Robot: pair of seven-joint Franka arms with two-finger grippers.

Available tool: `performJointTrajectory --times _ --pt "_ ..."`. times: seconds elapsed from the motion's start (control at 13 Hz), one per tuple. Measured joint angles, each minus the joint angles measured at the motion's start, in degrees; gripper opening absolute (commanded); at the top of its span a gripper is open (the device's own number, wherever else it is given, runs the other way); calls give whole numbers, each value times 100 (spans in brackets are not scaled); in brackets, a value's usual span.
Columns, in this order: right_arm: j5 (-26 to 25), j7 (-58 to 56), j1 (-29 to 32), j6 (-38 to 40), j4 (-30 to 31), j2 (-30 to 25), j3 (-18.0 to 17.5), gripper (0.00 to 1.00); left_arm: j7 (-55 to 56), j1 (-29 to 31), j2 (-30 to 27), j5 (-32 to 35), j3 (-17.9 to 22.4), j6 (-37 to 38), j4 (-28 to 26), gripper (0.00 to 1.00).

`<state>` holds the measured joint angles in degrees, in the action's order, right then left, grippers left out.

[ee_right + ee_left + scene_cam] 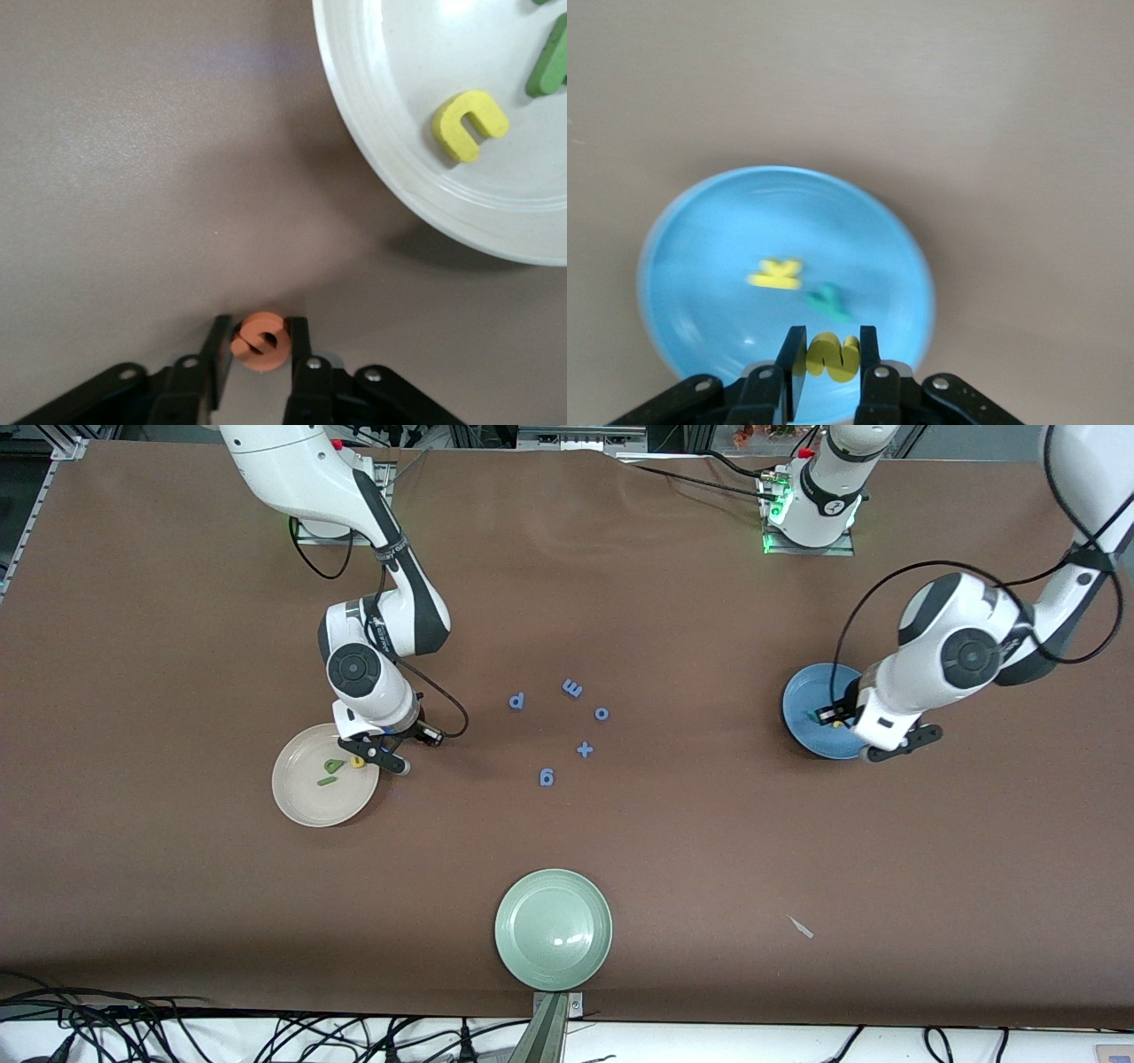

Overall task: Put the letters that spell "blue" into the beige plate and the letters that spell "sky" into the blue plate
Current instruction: 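Drop the yellow 2 in the blue plate while the right gripper carries the e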

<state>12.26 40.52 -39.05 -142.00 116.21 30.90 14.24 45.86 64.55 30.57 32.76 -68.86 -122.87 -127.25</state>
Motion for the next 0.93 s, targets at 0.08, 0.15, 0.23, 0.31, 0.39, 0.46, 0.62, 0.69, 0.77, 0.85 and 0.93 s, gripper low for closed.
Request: performJointTrajectory --times 0.08,0.15,0.23,0.31,0.39,0.46,0.62,0.69,0.77,0.85,0.93 --pt "0 -22 0 -1 0 -10 1 16 -44 172 0 91 -47 -167 -180 24" --pt "0 -45 0 -7 -3 -31 3 16 -51 218 1 108 -52 -356 -368 27" --pt "0 -73 0 7 -19 -68 12 16 -50 213 1 108 -66 -488 -540 38" --pt "-1 -122 -1 152 -92 -112 42 16 -49 208 0 108 -91 -546 -651 49" --pt "-1 -250 -2 557 -289 -160 138 16 -45 206 0 108 -108 -557 -709 61" --pt "-1 -485 1 1116 -585 -204 318 17 -42 206 -1 108 -112 -562 -724 68" --pt "-1 -1169 64 1865 -1050 -248 727 18 23 208 -7 108 -115 -587 -712 75" --pt "-1 -1544 133 1975 -1104 -250 875 19 94 211 -9 108 -136 -599 -692 76" --pt "-1 -1914 222 2001 -1091 -236 988 23 176 219 -10 108 -206 -595 -632 77" --pt "-1 -2226 345 2001 -1063 -208 1056 37 339 233 -13 108 -332 -536 -508 77" --pt "0 -2439 482 2001 -1023 -181 1078 54 494 242 -17 108 -492 -370 -302 80"
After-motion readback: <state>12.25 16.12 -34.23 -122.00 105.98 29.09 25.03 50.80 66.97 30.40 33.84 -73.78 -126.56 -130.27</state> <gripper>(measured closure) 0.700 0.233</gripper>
